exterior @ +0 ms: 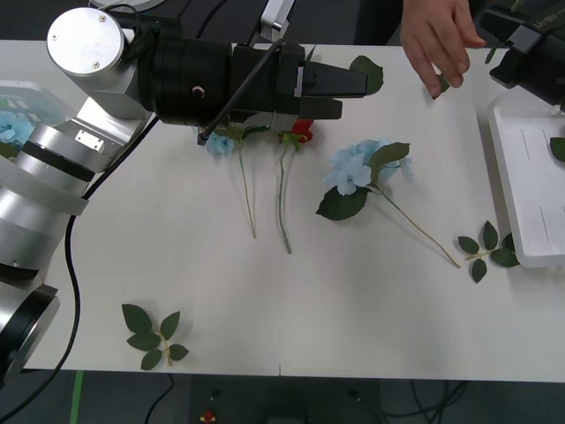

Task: Place the red flowers into the right box and the blue flowers into the left box. If a person shows an open palm, hand one flower to the person first, then continue sorting.

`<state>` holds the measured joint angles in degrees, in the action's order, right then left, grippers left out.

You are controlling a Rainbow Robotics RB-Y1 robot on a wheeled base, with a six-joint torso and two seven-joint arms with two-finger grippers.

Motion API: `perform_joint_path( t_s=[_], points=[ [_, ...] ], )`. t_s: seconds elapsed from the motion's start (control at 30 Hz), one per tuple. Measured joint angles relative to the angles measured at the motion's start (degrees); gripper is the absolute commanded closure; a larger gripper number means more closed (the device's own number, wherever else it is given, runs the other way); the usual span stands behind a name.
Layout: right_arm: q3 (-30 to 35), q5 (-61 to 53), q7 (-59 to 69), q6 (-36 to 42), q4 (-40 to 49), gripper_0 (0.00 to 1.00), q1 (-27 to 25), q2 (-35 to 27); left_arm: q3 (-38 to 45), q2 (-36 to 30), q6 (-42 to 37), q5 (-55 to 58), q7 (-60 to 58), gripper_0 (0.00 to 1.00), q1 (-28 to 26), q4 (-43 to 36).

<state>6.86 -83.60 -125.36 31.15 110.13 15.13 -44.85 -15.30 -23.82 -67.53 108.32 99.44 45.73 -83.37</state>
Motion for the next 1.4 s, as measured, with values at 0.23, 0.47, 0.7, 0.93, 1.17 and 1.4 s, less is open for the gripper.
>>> perform_joint_path(
  t_s=[0.23,0.47,0.7,0.93,1.17,1.4],
  points=[
    [-0.64,12.68,0.00,-0.11,-0.48,1.00,3.54,4.44,0.00,0.00,0.00,0.00,0.00,0.00,0.00,0.00],
    [-3.69,16.88,0.00,-1.30,-4.30,1.00,7.99,7.00,0.00,-0.01,0.00,0.00,0.00,0.00,0.00,-0.01],
    [-4.91,16.90,0.00,-1.87,-5.66,1.00,9.40,7.52,0.00,-0.02,0.00,0.00,0.00,0.00,0.00,-0.01],
    [-4.91,16.71,0.00,-1.90,-5.66,0.00,9.40,7.52,0.00,-0.02,0.00,0.00,0.00,0.00,0.00,-0.01],
    [-4.91,15.84,0.01,-1.91,-5.66,0.00,9.40,7.52,0.00,-0.02,0.00,0.00,0.00,0.00,0.00,-0.01],
    [-4.91,15.47,0.02,-1.84,-5.66,0.00,9.40,7.52,0.00,-0.02,0.00,0.00,0.00,0.00,0.00,-0.01]
  ],
)
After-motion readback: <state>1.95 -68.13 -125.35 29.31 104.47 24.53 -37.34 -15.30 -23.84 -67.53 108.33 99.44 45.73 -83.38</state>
